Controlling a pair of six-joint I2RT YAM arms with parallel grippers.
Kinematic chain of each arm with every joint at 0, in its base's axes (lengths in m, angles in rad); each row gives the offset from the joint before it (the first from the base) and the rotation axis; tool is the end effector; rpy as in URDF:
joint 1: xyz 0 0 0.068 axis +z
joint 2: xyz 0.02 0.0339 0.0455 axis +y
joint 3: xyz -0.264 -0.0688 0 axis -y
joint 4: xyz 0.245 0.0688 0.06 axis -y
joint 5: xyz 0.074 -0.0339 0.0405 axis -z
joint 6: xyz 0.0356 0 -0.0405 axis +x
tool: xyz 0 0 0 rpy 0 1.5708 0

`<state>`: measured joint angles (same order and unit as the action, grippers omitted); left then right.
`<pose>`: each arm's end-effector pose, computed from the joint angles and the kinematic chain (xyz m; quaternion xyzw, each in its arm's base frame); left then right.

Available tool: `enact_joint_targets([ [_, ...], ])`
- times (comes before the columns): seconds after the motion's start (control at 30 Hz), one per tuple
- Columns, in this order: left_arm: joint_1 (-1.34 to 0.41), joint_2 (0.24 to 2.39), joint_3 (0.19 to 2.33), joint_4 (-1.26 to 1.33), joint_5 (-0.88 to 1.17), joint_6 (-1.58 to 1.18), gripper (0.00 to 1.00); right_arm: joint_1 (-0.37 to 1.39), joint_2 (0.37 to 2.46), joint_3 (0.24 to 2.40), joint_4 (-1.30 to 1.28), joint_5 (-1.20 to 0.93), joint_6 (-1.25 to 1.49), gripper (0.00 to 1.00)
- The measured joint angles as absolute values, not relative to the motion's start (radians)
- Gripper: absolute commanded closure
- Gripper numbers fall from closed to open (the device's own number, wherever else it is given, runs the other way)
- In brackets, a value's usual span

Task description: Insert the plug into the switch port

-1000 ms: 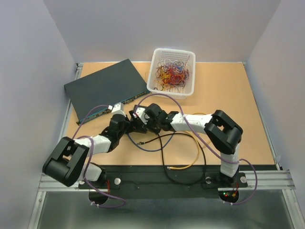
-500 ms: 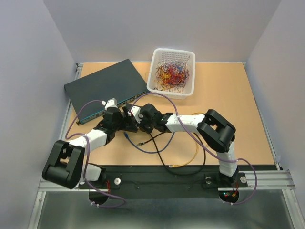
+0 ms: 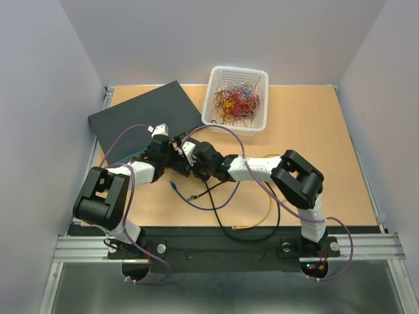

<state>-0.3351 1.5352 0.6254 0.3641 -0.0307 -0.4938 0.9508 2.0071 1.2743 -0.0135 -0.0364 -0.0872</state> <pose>0.2856 -0.0983 0.1639 -0.0766 0.8681 -0.1852 0.4542 0.2513 0.3542 0.1591 -0.4607 0.7918 0.1828 0.3569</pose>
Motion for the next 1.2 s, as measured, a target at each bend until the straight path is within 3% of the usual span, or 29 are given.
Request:
enact_joint_targets([
  [0.03,-0.335,1.536,0.627,0.363,-0.030,-0.493,0.05,0.951,2.007,1.274,-0.014,-0.035,-0.083,0.92],
  [0.07,-0.334,1.536,0.628,0.361,-0.028,-0.493,0.05,0.951,2.007,1.274,-0.014,-0.034,-0.080,0.74],
  [0.13,-0.333,1.536,0.630,0.358,-0.028,-0.493,0.05,0.951,2.007,1.274,-0.014,-0.033,-0.072,0.53],
  [0.43,-0.347,1.536,0.695,0.230,-0.002,-0.503,0.05,0.975,1.953,1.227,0.068,0.028,-0.090,0.17],
  [0.8,-0.340,1.472,0.764,0.149,-0.084,-0.501,0.04,0.977,1.552,0.958,0.105,0.282,-0.110,0.13],
  [1.2,-0.335,1.305,0.649,0.193,-0.107,-0.502,0.04,0.974,1.697,0.933,0.037,0.418,-0.153,0.19],
])
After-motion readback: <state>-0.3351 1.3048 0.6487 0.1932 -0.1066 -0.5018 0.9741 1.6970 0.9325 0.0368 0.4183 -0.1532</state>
